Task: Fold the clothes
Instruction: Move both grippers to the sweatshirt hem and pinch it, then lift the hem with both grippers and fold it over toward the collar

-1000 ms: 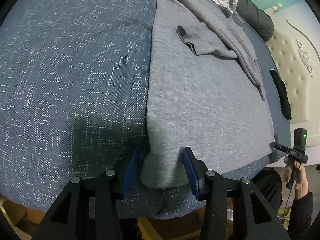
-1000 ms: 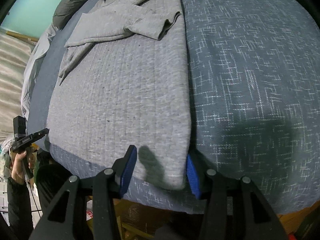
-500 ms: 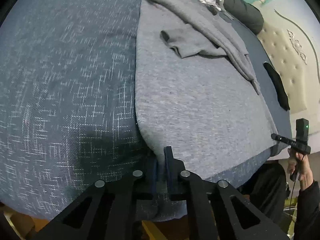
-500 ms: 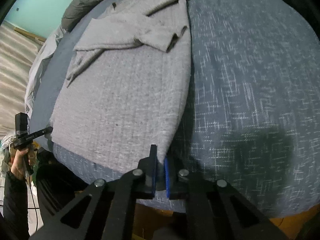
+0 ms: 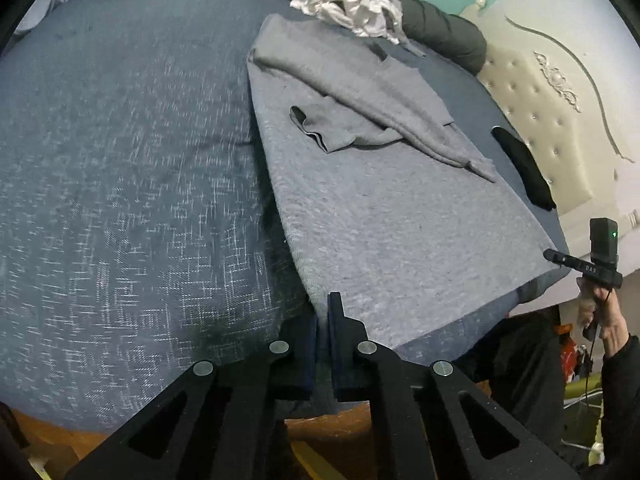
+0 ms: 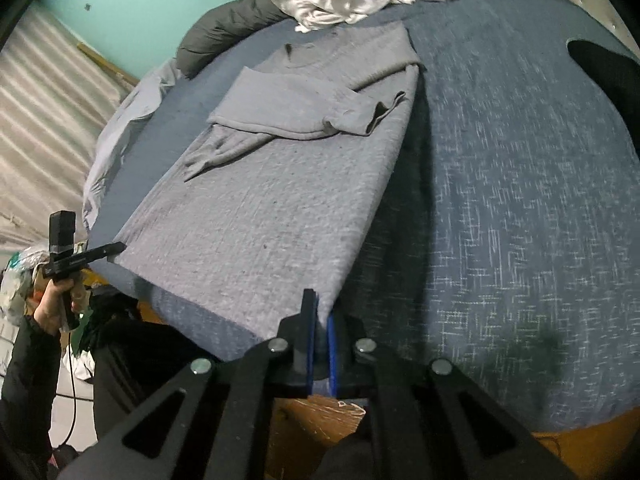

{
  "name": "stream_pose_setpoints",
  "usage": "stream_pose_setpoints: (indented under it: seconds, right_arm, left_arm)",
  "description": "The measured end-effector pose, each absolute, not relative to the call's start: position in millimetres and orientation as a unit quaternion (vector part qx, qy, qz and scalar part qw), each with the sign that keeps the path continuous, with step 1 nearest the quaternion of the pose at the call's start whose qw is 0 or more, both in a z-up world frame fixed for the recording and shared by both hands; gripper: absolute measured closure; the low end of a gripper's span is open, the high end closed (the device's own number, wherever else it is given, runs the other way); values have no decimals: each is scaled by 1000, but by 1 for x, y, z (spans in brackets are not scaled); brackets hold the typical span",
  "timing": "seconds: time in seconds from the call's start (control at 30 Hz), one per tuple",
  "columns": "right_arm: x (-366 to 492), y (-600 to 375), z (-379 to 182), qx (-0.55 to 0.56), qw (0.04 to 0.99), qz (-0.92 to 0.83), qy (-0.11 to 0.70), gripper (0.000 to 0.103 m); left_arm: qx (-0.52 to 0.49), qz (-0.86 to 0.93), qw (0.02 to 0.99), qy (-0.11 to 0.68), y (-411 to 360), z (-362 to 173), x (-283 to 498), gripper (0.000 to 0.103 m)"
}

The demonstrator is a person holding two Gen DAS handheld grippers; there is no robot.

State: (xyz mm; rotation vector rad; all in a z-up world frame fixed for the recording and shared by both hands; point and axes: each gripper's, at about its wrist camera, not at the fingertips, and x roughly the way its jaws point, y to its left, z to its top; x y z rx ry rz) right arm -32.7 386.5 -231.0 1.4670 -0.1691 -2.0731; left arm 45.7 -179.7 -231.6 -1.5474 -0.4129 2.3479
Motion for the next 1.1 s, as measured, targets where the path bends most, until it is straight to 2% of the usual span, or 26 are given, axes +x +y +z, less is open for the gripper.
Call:
stream_pose_setpoints:
  seconds: [0.37,1.1]
  right_arm:
    - [-15,402,-215,528,309,-787,-80,99]
    - [32,411,-186,495,354,-792,-47,99]
  left_arm:
    - [-502,838,166,-136,-187,-206,83,98]
    - [-469,857,190,-101,-182,-171,132,98]
